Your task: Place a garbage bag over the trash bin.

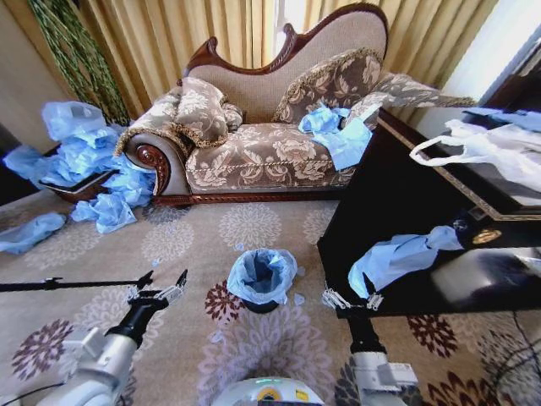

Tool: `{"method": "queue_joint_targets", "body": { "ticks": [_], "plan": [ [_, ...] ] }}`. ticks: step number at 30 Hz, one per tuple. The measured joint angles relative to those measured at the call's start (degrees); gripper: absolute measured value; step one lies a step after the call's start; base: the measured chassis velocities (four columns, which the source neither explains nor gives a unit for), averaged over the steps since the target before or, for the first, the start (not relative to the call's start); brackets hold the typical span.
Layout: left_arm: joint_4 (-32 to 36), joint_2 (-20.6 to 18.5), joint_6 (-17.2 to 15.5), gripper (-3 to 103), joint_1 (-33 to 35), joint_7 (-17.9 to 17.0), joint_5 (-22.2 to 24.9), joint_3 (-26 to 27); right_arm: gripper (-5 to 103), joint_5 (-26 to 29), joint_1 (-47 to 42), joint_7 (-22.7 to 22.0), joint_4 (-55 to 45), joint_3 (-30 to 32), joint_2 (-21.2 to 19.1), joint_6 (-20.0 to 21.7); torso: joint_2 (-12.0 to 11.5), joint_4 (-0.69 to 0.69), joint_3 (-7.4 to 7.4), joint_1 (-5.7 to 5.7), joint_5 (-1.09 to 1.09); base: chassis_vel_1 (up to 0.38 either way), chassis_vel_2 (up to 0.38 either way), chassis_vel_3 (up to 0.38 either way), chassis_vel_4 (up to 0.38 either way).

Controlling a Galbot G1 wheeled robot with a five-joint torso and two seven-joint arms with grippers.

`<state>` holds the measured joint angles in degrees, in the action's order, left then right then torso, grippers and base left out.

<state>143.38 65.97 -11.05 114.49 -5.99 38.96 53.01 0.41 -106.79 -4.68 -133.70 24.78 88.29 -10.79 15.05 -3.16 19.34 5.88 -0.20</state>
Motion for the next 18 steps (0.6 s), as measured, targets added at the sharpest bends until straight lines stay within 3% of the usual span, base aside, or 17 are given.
{"method": "queue_joint_targets", "body": {
  "ticks": [18],
  "plan": [
    [-0.1, 0.1, -0.1, 100, 0.1, -0.1, 0.0, -0.2, 100, 0.0, 0.0, -0.1, 0.0, 0.0, 0.0, 0.0, 0.0, 0.00, 0.00, 0.00, 0.01, 0.000, 0.000, 0.000, 0.000]
  ]
}}
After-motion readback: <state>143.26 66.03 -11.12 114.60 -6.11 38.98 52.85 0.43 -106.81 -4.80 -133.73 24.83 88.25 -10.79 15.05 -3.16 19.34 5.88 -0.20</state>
